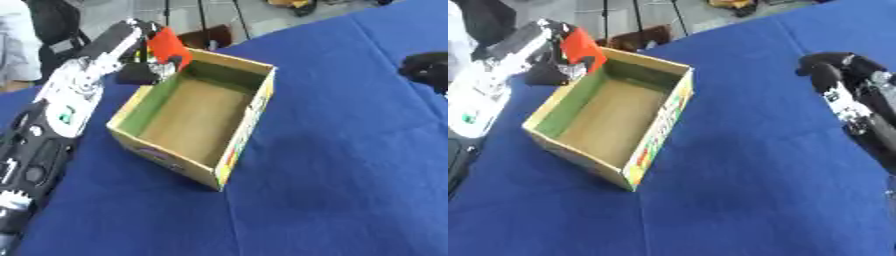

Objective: Pick up objects on the table and place them in the box.

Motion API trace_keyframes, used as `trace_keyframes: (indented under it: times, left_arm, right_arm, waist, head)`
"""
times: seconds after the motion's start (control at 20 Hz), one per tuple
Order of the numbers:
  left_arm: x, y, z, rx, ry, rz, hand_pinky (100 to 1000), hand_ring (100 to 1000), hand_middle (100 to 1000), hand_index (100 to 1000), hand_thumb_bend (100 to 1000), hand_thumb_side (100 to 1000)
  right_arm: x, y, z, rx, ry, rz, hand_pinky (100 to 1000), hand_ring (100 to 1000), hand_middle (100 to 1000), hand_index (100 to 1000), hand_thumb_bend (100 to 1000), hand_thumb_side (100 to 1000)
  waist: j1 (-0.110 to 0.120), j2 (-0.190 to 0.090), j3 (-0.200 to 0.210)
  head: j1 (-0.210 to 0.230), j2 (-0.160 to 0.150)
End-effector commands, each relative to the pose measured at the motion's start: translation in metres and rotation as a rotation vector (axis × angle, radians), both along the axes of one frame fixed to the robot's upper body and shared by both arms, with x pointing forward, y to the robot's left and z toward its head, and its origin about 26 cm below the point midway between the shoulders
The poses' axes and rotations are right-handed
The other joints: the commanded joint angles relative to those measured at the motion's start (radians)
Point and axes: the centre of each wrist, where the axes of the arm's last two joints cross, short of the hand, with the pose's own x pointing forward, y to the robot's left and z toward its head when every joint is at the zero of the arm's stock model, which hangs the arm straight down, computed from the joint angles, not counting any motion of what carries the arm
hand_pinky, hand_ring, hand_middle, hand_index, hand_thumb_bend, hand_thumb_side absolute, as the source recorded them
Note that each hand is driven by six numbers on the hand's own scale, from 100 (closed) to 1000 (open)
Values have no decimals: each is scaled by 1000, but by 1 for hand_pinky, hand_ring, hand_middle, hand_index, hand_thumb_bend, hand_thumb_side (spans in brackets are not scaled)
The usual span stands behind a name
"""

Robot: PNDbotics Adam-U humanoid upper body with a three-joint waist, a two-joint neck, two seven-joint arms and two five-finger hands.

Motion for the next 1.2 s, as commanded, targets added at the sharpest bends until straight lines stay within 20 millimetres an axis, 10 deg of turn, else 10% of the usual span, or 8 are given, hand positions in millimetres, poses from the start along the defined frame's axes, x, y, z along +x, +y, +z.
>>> trace_keyframes:
  times: [0.05, 0.95, 1.2]
  left_arm:
    - [2, -1, 4, 27, -25, 27, 193, 378, 454, 661, 100, 538]
    - [11, -17, -27, 150, 44, 20, 338, 497, 566, 771, 100, 488]
    - [11, -15, -30, 227, 95, -16, 485, 652, 765, 897, 499, 541]
  right_arm:
    - [-3, 1, 10, 2, -39, 3, 887, 886, 672, 781, 227, 778]
    - [-2, 2, 13, 7, -49, 6, 887, 887, 672, 782, 231, 780]
    - [-2, 2, 12, 8, -45, 6, 887, 887, 672, 782, 233, 782]
  waist:
    - [-13, -15, -1]
    - [-16, -1, -12]
    - [-19, -3, -7]
  head:
    - [5, -20]
    - [9, -26]
    - [4, -16]
